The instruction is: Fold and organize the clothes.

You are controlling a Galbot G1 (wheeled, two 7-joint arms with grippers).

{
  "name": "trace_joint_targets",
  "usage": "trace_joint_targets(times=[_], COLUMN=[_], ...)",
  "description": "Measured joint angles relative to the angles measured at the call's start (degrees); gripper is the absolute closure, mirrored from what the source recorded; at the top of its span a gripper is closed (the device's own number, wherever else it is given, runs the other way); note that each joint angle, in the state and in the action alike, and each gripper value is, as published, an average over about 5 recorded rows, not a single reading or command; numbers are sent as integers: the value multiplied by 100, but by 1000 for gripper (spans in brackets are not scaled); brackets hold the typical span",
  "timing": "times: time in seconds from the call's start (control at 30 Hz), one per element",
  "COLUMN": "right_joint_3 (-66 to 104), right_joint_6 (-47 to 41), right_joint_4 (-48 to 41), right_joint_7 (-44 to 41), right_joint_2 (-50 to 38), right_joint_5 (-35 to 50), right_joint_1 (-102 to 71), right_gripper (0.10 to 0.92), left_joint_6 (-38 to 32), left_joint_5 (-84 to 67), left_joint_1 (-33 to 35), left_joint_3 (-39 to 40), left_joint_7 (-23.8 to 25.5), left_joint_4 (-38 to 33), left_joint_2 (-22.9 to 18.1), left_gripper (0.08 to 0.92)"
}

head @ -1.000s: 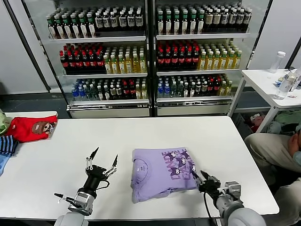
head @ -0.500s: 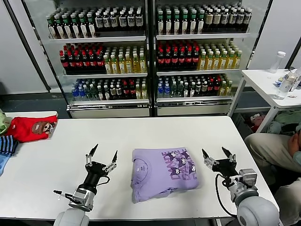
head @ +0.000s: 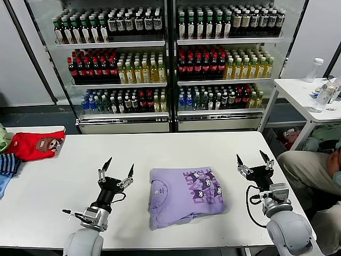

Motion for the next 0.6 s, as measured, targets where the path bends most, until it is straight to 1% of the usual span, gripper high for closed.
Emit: trace_joint_targets(times=[0.37, 0.6], right_joint_3=[-72, -155], right_joint_6=[210, 339], right_joint_4=[-352, -576], right_joint_7=[-39, -45], right_joint_2=[-56, 19], right_joint_5=[-231, -501], right_joint_1=[270, 444], right_gripper=[203, 203], left_joint_6=[-66, -102], left_joint_5=[-22, -37], left_joint_1=[-326, -462], left_joint_3=[-51, -125], left_joint_7=[2, -4], left_joint_4=[291, 466], left_joint_2=[-40, 7], left_gripper=[177, 177])
